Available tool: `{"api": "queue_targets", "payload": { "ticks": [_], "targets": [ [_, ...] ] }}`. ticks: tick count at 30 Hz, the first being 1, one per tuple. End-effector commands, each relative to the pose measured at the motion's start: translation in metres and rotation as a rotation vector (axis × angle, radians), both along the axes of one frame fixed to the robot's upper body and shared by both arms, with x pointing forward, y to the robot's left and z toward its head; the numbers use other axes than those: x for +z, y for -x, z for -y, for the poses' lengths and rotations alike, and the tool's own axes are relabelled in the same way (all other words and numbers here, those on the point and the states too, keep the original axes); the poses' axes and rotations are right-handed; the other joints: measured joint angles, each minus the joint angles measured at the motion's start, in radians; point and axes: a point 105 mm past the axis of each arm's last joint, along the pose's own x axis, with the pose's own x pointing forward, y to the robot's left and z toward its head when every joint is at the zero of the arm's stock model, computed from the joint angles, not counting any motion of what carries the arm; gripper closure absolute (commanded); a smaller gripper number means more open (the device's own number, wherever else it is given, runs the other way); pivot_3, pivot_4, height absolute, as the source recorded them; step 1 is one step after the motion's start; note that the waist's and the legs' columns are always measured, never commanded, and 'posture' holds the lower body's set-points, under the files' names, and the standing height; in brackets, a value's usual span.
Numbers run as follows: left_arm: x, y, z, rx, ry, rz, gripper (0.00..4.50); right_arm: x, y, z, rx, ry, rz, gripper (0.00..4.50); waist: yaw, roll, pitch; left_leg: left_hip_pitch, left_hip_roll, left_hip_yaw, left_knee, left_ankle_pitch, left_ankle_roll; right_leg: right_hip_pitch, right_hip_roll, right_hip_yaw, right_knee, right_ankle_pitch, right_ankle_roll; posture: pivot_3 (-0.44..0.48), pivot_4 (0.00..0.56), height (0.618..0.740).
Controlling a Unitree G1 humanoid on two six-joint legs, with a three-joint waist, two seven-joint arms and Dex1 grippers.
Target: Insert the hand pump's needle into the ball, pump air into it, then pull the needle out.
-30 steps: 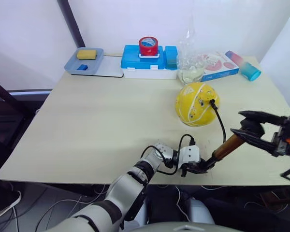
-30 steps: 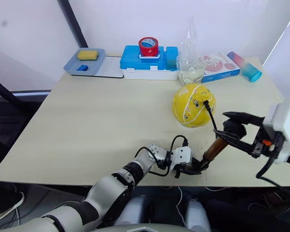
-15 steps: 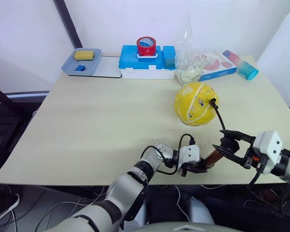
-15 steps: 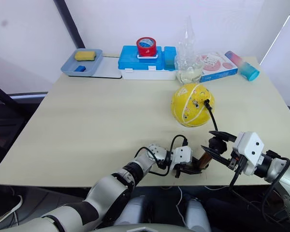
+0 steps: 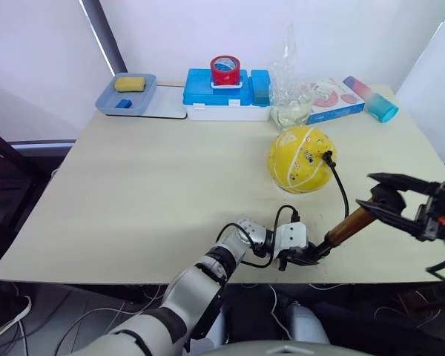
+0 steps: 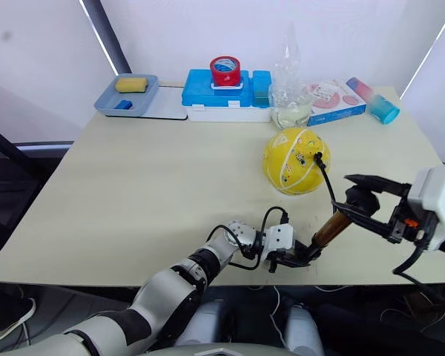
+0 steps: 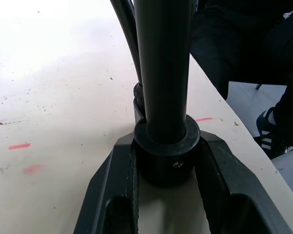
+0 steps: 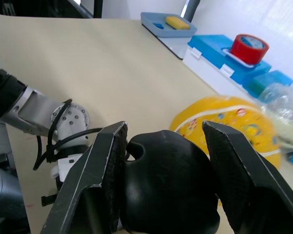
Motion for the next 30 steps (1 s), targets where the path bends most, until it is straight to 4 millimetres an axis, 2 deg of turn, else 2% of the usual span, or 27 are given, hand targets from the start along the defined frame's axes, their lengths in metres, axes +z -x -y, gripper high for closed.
{"api": "queue_targets", "payload": {
  "ticks": [1, 5, 8, 15, 21, 27, 30],
  "targets": [
    [-0.023, 0.014, -0.009, -0.022, -0.085, -0.059, 3.39, 0.030, 0.005, 0.005, -0.022, -0.006, 0.079, 2.57, 0.000, 0.000, 0.000, 0.000, 0.000, 0.000, 0.000, 0.000, 0.000, 0.000, 0.000, 0.000, 0.000, 0.000, 0.000, 0.000, 0.150, 0.737],
    [-0.022, 0.014, -0.009, -0.026, -0.086, -0.056, 3.39, 0.045, 0.005, 0.004, -0.015, -0.034, 0.079, 2.57, 0.000, 0.000, 0.000, -0.001, 0.000, 0.000, 0.000, 0.000, 0.000, 0.000, 0.000, 0.000, 0.000, 0.000, 0.000, 0.000, 0.150, 0.737],
    [-0.022, 0.013, -0.008, -0.027, -0.085, -0.054, 3.39, 0.037, 0.003, 0.001, -0.006, -0.040, 0.039, 2.57, 0.000, 0.000, 0.000, -0.001, 0.000, 0.000, 0.000, 0.000, 0.000, 0.000, -0.001, 0.000, 0.000, 0.000, 0.000, 0.000, 0.150, 0.737],
    [-0.020, 0.013, -0.007, -0.027, -0.081, -0.050, 3.39, -0.029, -0.009, -0.010, 0.022, -0.062, -0.113, 2.58, -0.001, -0.001, -0.001, 0.000, 0.000, 0.000, 0.000, 0.000, 0.000, 0.000, 0.000, 0.000, 0.000, 0.000, 0.000, 0.000, 0.150, 0.737],
    [-0.021, 0.012, -0.008, -0.021, -0.081, -0.052, 3.39, -0.076, -0.014, -0.014, 0.006, -0.086, -0.178, 2.58, -0.001, -0.004, -0.004, 0.001, 0.001, -0.001, 0.000, 0.000, 0.000, 0.000, 0.001, 0.000, 0.001, 0.000, -0.001, 0.000, 0.150, 0.737],
    [-0.021, 0.011, -0.009, -0.018, -0.083, -0.052, 3.39, -0.113, -0.013, -0.018, -0.022, -0.105, -0.216, 2.58, -0.002, -0.005, -0.005, 0.001, 0.000, 0.000, 0.000, 0.000, 0.000, 0.001, 0.001, 0.000, 0.001, 0.000, -0.001, 0.000, 0.150, 0.737],
    [-0.021, 0.011, -0.009, -0.021, -0.085, -0.051, 3.39, -0.114, -0.014, -0.020, -0.019, -0.104, -0.193, 2.58, -0.003, -0.005, -0.005, 0.001, 0.001, 0.000, 0.000, 0.000, 0.000, 0.001, 0.001, 0.000, 0.001, 0.000, -0.001, 0.000, 0.150, 0.737]
  ]
}}
